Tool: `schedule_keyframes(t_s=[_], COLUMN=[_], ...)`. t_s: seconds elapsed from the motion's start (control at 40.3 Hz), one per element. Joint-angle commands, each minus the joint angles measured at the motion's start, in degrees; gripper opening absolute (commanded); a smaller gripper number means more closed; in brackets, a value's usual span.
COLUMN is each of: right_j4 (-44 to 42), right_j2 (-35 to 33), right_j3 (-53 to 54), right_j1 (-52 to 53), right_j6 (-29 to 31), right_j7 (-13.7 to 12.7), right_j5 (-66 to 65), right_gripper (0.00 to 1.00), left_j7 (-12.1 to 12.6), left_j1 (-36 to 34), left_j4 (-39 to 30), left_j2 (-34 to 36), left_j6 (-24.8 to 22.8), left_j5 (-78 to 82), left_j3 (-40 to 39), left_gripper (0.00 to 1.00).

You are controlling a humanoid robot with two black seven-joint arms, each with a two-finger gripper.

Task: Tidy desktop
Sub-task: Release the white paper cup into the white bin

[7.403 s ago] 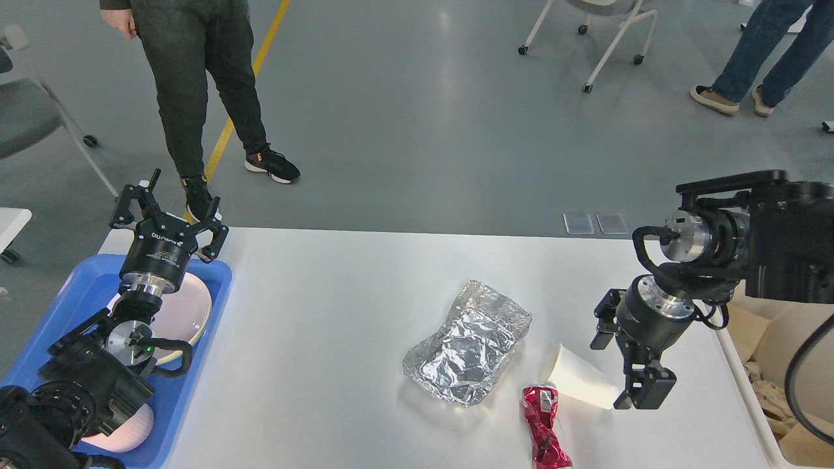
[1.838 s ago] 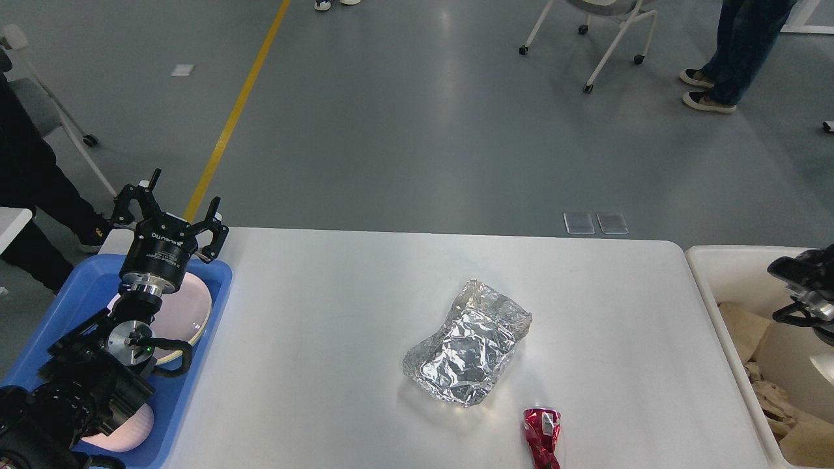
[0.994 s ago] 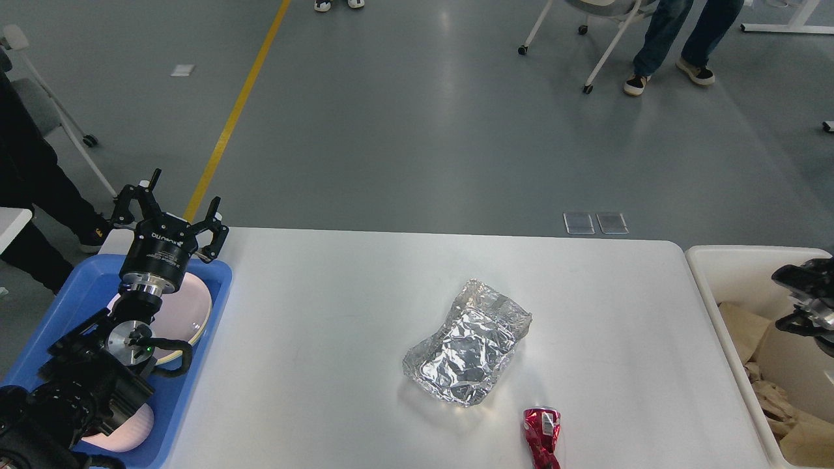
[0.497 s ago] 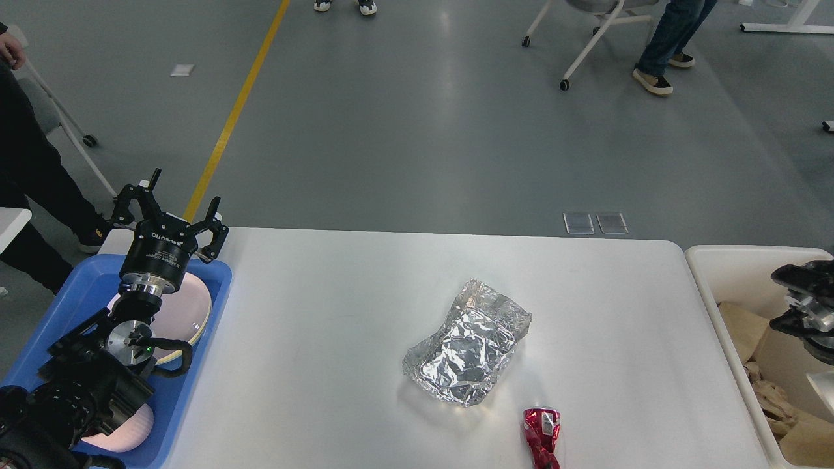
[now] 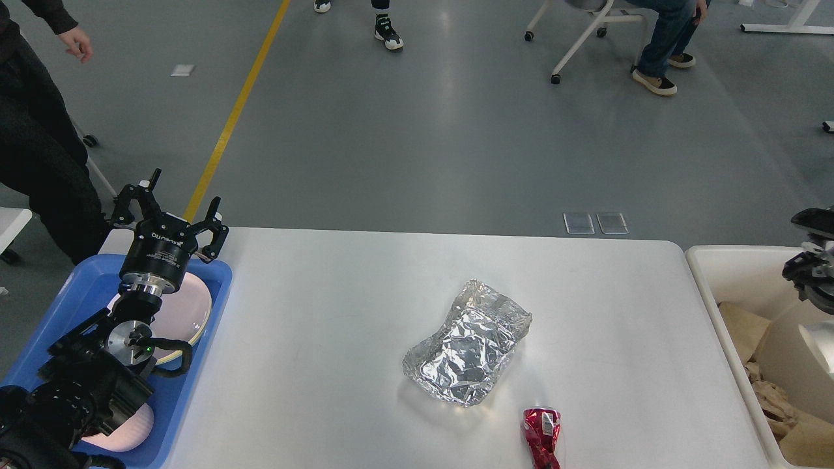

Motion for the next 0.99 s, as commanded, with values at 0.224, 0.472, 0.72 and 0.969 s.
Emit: schedule_keyframes(t_s=[0.224, 0.472, 0.72, 0.969], right_j4=[0.67, 0.84, 0.84, 0.75], right_j2=[0.10, 0.27, 0.01, -0.17], right_j3=[-2.71, -2.89, -2.54, -2.54], right_j1=[2.36, 2.54, 2.72, 2.72], right_j6=[1.19, 0.92, 0.92, 0.92], right_j7=[0.01, 0.36, 0.28, 0.28], right_j5=[-1.77, -10.12, -10.04, -10.04], right_gripper=[1.00, 1.00, 1.00, 1.00], left_j7=[-0.09, 0.00, 0.00, 0.00], left_j1=[0.00, 0.00, 0.00, 0.00], left_j4=[0.00, 0.00, 0.00, 0.00], left_j2=[0.00, 0.00, 0.00, 0.00], left_j6=[0.00, 0.00, 0.00, 0.00], left_j5=[0.00, 0.00, 0.00, 0.00], left_j3=[0.00, 0.00, 0.00, 0.00], left_gripper=[0.96, 0.96, 0.96, 0.96])
